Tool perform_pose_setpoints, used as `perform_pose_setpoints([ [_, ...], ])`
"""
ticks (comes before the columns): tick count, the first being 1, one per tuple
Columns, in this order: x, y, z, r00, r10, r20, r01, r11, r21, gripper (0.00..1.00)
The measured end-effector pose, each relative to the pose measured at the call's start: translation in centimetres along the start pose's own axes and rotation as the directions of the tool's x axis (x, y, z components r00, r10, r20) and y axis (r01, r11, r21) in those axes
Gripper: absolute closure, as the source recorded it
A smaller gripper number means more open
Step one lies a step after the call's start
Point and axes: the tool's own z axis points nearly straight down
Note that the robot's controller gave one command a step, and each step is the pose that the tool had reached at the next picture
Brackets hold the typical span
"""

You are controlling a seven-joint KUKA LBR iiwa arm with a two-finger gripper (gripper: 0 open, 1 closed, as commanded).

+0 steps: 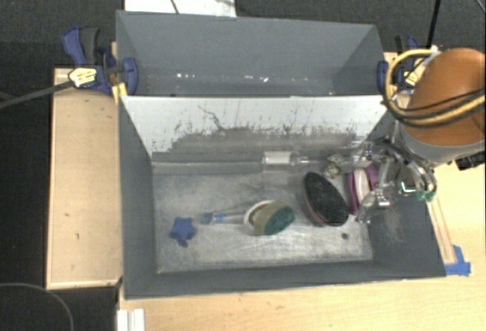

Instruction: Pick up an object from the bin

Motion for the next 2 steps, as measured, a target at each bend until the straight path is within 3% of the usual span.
perform_pose_setpoints([
  [1,-4.63,9.82,11.4,0.955,-0.298,0.008,0.298,0.955,0.003,0.0],
  [2,-4.84,9.75,11.13,0.954,-0.298,0.016,0.298,0.955,0.005,1.0],
])
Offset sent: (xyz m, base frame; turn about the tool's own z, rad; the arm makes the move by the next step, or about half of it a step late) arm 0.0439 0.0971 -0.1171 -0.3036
